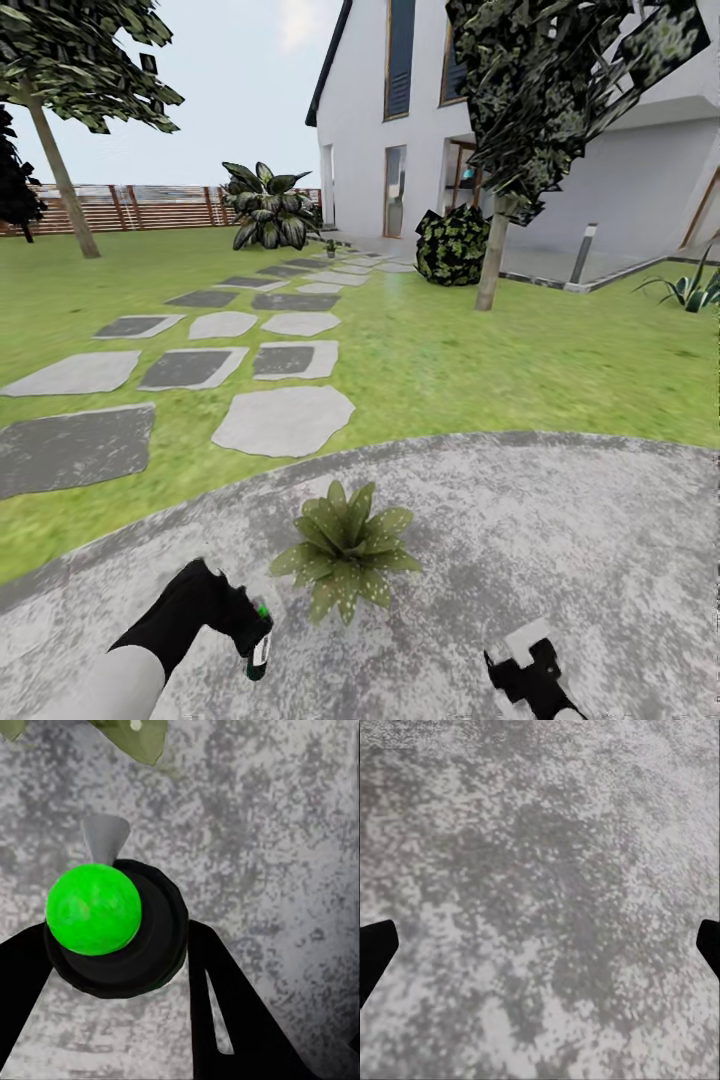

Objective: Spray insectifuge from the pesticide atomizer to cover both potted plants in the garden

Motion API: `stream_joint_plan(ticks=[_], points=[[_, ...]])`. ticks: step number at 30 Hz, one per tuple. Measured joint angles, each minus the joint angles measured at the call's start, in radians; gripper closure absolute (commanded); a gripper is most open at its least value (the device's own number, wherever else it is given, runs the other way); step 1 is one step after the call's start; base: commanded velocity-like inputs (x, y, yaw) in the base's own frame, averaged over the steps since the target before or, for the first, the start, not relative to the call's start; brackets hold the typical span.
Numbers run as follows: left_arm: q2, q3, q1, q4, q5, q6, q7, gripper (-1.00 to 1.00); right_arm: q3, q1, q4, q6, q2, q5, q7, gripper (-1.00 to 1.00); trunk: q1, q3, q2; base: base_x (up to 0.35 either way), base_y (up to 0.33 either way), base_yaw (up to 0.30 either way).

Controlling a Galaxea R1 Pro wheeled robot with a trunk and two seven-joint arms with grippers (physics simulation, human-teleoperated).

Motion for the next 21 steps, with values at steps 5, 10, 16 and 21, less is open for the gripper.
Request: stream_joint_plan(ticks=[5,10,16,21], points=[[0.006,0.003,0.051,0.009,0.017,-0.266,0.042,1.00,0.012,0.000,-0.175,0.003,-0.003,0.131,0.325,-1.00,0.000,0.000,0.000,-0.336,0.000,0.000],[0.003,-0.012,0.052,0.039,-0.020,-0.324,0.036,1.00,0.013,-0.003,-0.262,0.007,0.009,0.241,0.655,-1.00,0.000,0.000,0.000,-0.320,0.000,0.000],[-0.004,-0.033,0.050,0.043,-0.067,-0.333,0.031,1.00,0.014,-0.005,-0.341,0.008,0.067,0.260,0.827,1.00,-0.001,0.000,0.000,-0.098,0.000,0.000],[-0.009,-0.041,0.051,0.044,-0.069,-0.336,0.031,1.00,0.016,-0.005,-0.344,0.007,0.098,0.263,0.841,1.00,-0.001,0.000,0.000,-0.003,0.000,0.000]])
